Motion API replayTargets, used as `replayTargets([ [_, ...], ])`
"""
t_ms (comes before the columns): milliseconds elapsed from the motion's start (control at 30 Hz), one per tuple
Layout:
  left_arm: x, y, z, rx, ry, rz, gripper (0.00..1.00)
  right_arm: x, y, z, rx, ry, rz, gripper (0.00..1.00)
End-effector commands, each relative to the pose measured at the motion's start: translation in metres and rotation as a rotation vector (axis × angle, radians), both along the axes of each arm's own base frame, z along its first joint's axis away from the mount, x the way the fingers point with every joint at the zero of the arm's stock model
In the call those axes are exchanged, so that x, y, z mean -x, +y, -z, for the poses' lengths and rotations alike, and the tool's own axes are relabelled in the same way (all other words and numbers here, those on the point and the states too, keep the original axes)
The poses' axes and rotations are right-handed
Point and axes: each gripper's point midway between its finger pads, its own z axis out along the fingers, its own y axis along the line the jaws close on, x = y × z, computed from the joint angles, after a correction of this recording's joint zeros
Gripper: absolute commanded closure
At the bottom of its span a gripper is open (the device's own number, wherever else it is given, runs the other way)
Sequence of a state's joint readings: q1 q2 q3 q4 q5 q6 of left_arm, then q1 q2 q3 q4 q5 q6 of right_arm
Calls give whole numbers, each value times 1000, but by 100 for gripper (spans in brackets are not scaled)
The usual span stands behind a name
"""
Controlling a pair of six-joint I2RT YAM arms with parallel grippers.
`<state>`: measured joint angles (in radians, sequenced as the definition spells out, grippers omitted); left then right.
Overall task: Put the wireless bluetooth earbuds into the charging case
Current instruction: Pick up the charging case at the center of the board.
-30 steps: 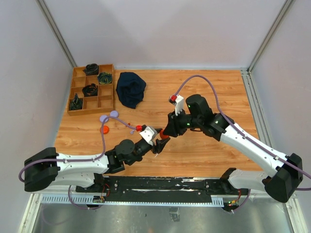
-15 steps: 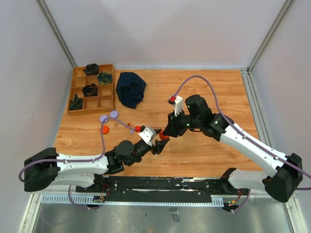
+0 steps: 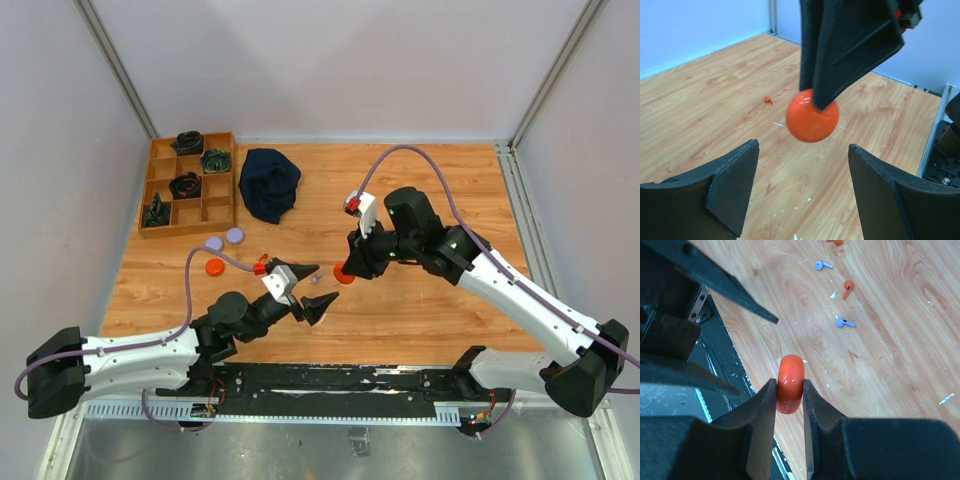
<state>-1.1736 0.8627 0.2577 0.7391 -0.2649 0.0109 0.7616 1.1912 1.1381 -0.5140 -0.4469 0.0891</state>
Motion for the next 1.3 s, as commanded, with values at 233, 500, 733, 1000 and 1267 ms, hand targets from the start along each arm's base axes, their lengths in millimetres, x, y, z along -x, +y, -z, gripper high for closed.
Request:
replayTargets([
  [233, 22, -9, -3, -13, 35, 315, 22, 20, -7, -29, 30, -125, -239, 96],
  [500, 29, -15, -11, 10, 36, 479, 24, 34, -7, -31, 43, -145, -384, 97],
  [733, 34, -22, -25, 65, 33, 574, 32, 42, -4, -34, 23, -143, -453, 97],
  [1000, 36, -30, -27, 98, 54, 629, 46, 45, -2, -31, 28, -147, -486, 96],
  [1267, 36, -36, -26, 100, 80, 662, 51, 46, 0, -29, 46, -147, -509, 96],
])
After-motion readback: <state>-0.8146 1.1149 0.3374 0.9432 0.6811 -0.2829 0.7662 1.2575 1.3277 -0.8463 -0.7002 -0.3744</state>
